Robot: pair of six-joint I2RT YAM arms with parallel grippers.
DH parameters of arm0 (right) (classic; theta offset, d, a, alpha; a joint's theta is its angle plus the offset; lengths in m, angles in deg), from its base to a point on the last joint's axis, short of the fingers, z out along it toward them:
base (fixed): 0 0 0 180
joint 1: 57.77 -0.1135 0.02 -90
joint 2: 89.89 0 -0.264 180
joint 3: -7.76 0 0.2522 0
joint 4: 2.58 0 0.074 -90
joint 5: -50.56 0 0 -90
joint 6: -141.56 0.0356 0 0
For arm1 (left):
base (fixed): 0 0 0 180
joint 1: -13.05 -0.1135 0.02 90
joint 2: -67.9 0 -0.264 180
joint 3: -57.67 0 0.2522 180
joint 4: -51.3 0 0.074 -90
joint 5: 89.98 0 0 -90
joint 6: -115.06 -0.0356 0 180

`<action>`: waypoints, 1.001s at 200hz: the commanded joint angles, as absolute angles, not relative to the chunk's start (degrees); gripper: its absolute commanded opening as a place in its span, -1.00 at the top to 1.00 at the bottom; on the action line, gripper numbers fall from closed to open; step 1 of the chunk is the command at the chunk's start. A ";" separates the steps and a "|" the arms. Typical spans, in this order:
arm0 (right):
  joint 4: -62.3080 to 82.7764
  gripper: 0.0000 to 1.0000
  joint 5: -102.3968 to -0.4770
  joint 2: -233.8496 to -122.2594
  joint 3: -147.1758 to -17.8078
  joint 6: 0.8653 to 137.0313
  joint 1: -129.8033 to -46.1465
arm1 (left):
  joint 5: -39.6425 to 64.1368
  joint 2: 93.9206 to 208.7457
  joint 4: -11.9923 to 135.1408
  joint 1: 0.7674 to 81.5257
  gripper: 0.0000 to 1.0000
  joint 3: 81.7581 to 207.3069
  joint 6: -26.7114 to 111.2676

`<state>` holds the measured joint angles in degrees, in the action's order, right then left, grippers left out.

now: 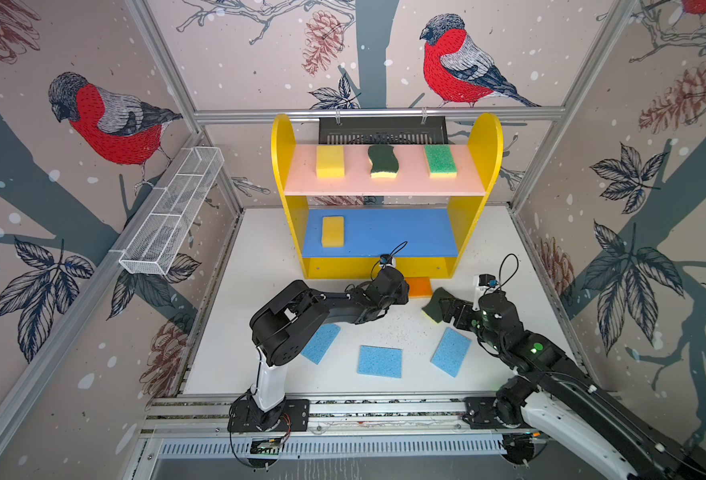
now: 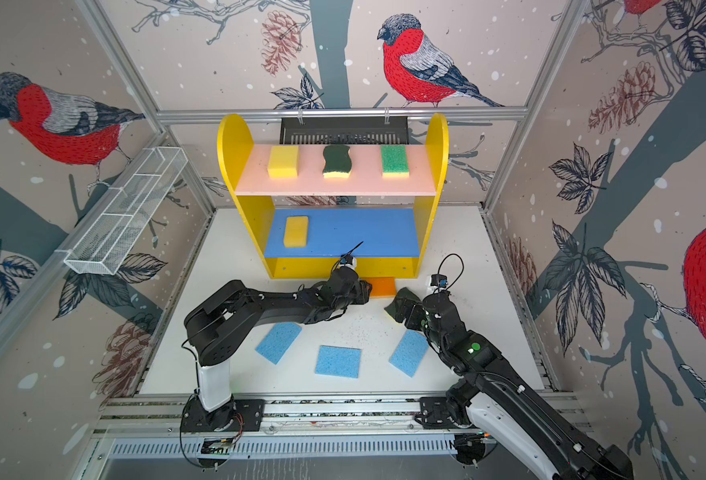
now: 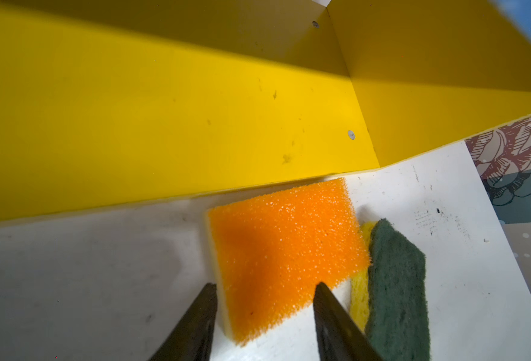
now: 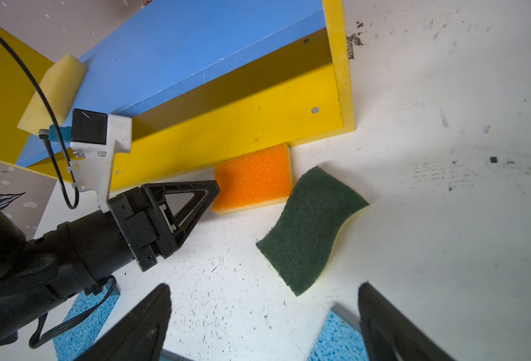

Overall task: Arrange cleaning sponges on a shelf
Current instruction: Move the cleaning sponge to the center of the table.

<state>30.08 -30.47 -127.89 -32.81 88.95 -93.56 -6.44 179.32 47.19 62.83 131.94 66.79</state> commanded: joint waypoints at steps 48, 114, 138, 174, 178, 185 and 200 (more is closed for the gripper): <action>30.25 -0.86 -30.30 -127.60 -32.63 87.64 -93.08 | -6.83 182.64 50.77 62.71 0.06 134.48 68.06; 30.43 -0.87 -30.56 -127.16 -32.37 87.41 -92.58 | -5.08 183.79 50.32 62.06 0.63 134.28 68.81; 30.43 -0.87 -30.66 -127.08 -32.37 87.42 -92.38 | -6.08 182.51 50.97 61.91 0.78 133.26 69.14; 30.52 -0.87 -30.99 -126.99 -32.41 87.68 -92.32 | -10.28 177.15 51.65 61.74 0.86 128.97 70.68; 30.52 -0.87 -31.05 -127.00 -32.33 87.69 -92.32 | -10.79 176.43 51.84 61.66 0.86 128.91 71.01; 30.37 -0.87 -31.08 -127.06 -32.37 87.77 -92.31 | -11.60 175.22 52.64 61.57 0.87 127.13 71.72; 30.09 -0.87 -31.55 -127.11 -32.20 88.02 -92.32 | -12.50 173.05 54.44 61.29 0.87 125.59 72.40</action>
